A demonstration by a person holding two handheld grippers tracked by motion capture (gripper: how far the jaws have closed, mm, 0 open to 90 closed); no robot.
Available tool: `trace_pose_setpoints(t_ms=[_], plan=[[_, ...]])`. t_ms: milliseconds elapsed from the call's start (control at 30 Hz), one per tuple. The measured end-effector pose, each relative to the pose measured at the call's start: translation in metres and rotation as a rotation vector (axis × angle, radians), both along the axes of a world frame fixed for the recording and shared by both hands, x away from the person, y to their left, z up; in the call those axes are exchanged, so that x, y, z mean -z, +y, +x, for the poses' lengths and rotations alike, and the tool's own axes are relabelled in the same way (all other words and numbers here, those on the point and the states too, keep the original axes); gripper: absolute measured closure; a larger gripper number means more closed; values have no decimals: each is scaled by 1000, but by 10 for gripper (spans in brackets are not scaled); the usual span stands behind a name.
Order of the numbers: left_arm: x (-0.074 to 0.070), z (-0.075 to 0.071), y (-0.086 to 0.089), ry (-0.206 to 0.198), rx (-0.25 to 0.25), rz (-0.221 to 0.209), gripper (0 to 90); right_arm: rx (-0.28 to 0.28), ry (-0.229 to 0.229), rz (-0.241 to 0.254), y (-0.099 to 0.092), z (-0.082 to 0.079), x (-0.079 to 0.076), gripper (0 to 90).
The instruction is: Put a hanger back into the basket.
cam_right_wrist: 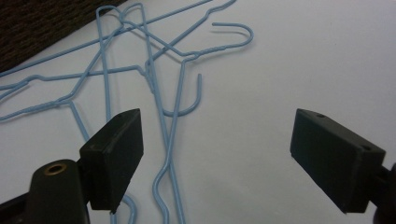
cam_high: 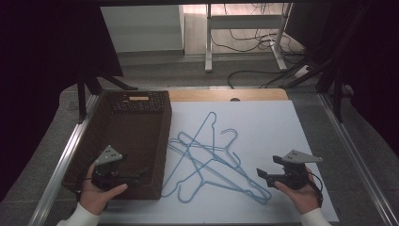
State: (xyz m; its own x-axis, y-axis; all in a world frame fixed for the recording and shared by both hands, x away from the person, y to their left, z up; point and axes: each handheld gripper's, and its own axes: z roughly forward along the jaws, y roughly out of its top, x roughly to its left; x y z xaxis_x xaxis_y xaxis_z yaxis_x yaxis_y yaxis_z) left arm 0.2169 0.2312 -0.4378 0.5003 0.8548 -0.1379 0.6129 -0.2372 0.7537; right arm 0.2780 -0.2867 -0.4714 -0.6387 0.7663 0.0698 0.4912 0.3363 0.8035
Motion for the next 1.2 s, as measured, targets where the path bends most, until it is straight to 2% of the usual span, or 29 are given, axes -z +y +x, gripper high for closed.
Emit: trace_pose_setpoints(t_ms=[300, 600, 733, 1000, 1033, 1200], plan=[[-7, -1, 5, -32, -10, -4, 79, 18, 6, 1, -2, -2, -1, 179], [-8, -1, 3, -27, 5, -11, 81, 62, 14, -3, -6, -2, -5, 189], [-10, -1, 3, -30, 5, -11, 82, 61, 23, -7, -5, 0, -4, 200], [-10, -2, 2, -26, 4, -14, 83, 47, 57, -56, 8, 7, -3, 190], [-10, -2, 2, -25, 4, -14, 82, 46, 59, -68, 13, 11, -5, 225], [-10, -1, 4, -21, 0, -20, 82, 27, 80, -84, 26, 20, -9, 281]])
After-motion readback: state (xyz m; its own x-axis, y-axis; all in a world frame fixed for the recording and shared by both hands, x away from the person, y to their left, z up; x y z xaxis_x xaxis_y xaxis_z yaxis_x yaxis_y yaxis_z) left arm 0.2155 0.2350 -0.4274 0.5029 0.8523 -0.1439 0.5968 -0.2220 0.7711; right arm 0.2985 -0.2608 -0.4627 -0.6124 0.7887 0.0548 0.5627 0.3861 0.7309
